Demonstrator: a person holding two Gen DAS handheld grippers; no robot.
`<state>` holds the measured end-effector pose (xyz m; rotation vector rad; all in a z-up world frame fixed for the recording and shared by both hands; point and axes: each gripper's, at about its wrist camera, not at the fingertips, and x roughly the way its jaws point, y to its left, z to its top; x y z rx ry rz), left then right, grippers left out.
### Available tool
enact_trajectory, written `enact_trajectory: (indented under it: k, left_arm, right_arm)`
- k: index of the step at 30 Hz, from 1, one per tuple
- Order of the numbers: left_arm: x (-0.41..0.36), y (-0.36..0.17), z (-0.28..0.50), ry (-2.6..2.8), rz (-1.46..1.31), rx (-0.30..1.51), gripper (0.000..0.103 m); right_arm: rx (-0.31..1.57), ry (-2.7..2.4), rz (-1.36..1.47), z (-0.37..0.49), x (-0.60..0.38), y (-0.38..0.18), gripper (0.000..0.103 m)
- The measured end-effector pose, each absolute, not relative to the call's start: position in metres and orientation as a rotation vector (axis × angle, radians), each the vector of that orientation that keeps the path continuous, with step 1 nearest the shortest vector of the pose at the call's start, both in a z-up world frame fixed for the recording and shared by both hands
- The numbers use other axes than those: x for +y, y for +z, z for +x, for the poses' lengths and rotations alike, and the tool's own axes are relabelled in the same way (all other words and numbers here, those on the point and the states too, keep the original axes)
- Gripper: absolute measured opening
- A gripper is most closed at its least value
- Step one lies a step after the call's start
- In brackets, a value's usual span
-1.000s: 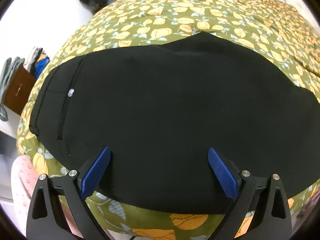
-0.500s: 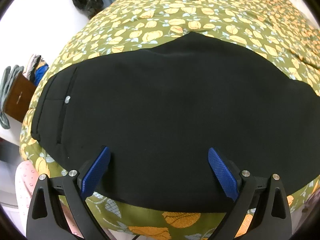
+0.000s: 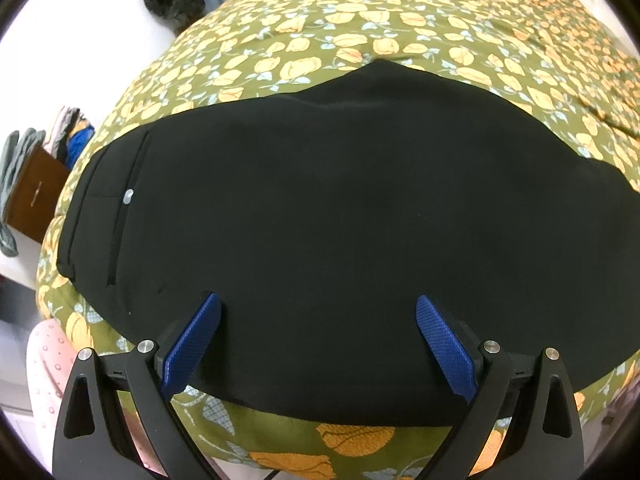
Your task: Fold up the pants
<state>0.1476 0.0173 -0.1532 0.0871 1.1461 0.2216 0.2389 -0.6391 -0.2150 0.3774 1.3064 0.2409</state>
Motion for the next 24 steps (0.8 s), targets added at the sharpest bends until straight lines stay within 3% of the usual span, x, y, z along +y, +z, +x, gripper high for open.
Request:
enact_trajectory:
  k: [2, 4, 14, 19, 21, 22, 23, 24]
  left_arm:
    - [0.020, -0.154, 0.146, 0.221, 0.072, 1.147, 0.099]
    - [0.023, -0.154, 0.147, 0.224, 0.054, 1.148, 0.099]
    - [0.022, -0.154, 0.147, 0.210, 0.039, 1.133, 0.099]
    - [0.027, -0.153, 0.142, 0.196, 0.016, 1.120, 0.099]
    - [0.031, -0.152, 0.139, 0.192, 0.004, 1.115, 0.099]
    - [0.033, -0.151, 0.137, 0.190, -0.005, 1.111, 0.099]
    - [0.036, -0.149, 0.136, 0.189, -0.013, 1.108, 0.099]
    - [0.041, -0.147, 0.133, 0.184, -0.030, 1.100, 0.099]
  right_arm:
    - [1.250, 0.283, 0.426, 0.234, -0.634, -0.204, 0.027]
    - [1.187, 0.305, 0.464, 0.228, -0.628, -0.191, 0.020]
    - [0.911, 0.633, 0.682, 0.226, -0.469, -0.145, 0.020]
    - [0.863, 0.664, 0.789, 0.255, -0.335, -0.170, 0.020]
    - [0.910, 0.624, 0.764, 0.269, -0.267, -0.190, 0.027]
    - [0.952, 0.613, 0.748, 0.274, -0.243, -0.198, 0.045]
    - [1.003, 0.606, 0.719, 0.278, -0.216, -0.205, 0.078]
    - [1.052, 0.608, 0.680, 0.279, -0.193, -0.208, 0.092]
